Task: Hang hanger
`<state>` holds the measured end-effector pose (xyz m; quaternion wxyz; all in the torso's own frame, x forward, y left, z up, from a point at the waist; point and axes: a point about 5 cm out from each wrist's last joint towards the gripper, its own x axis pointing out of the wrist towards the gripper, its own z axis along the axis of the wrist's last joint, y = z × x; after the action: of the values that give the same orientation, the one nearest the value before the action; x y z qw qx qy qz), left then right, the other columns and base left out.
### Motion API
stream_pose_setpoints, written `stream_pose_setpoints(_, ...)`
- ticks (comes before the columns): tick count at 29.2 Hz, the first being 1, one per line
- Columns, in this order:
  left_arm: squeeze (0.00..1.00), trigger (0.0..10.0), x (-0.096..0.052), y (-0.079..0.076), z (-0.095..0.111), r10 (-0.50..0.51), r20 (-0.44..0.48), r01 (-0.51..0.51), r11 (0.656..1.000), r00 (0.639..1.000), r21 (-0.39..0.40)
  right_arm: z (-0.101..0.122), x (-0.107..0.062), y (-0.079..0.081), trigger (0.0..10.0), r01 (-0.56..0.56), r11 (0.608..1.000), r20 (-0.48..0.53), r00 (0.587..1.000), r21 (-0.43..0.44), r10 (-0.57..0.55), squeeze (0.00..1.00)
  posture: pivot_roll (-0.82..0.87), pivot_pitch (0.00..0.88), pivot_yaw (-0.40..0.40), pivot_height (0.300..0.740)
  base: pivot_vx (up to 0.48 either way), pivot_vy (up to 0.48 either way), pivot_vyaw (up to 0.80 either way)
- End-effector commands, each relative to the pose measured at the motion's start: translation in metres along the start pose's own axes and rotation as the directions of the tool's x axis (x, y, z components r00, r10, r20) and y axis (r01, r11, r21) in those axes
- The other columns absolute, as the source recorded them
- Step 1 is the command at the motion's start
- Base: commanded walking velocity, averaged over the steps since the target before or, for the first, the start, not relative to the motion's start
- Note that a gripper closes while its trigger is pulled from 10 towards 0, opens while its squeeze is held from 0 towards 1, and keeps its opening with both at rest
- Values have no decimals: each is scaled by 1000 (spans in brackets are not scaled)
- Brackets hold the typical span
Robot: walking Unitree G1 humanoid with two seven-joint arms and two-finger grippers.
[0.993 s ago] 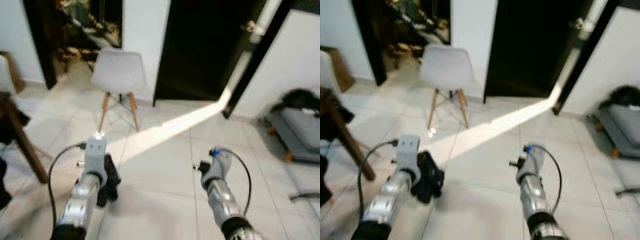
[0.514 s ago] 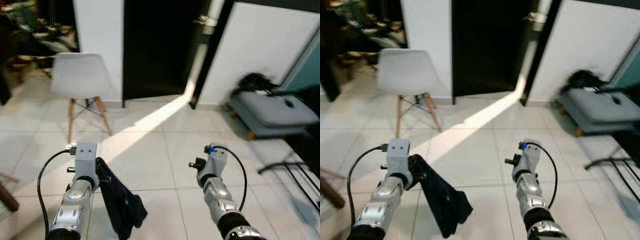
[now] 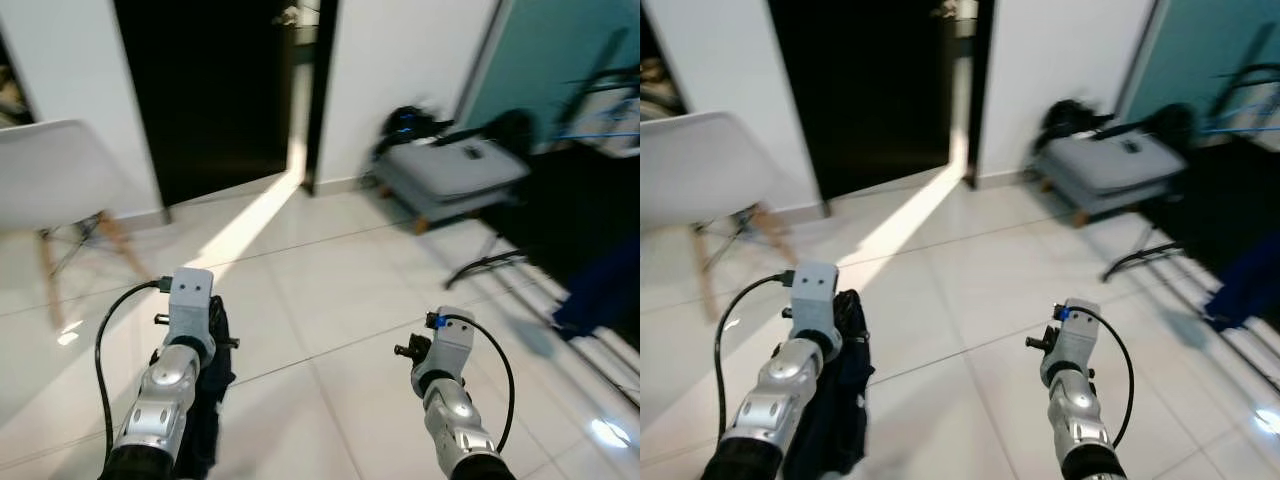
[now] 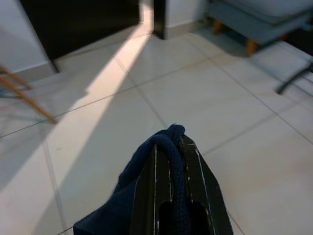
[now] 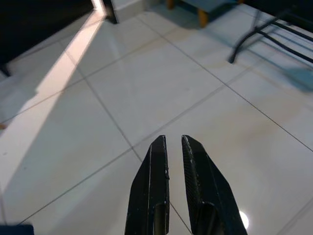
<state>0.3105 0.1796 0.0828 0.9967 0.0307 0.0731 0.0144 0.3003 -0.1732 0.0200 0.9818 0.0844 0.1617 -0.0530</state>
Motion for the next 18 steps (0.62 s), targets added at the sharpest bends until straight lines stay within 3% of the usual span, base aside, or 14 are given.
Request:
stream_pose_setpoints(1, 0, 10000, -3, 3, 2, 18, 24, -18, 1000, 1000, -20, 9, 5, 13, 10000, -70, 998, 32, 997, -4, 70, 0, -6, 31, -64, 740, 0, 0, 0)
stream_pose_setpoints(8, 0, 10000, -8, 4, -1, 8, 34, -6, 998, 999, -66, 27, 8, 38, 10000, -201, 978, 107, 973, -51, 205, 0, -8, 21, -74, 740, 0, 0, 0)
stream_pose_setpoints(18, 0, 10000, -8, -1, 2, -12, 51, 16, 997, 999, -77, 22, 5, 36, 10000, -213, 976, 100, 971, -52, 217, 0, -14, 28, -71, 740, 233, 0, 0)
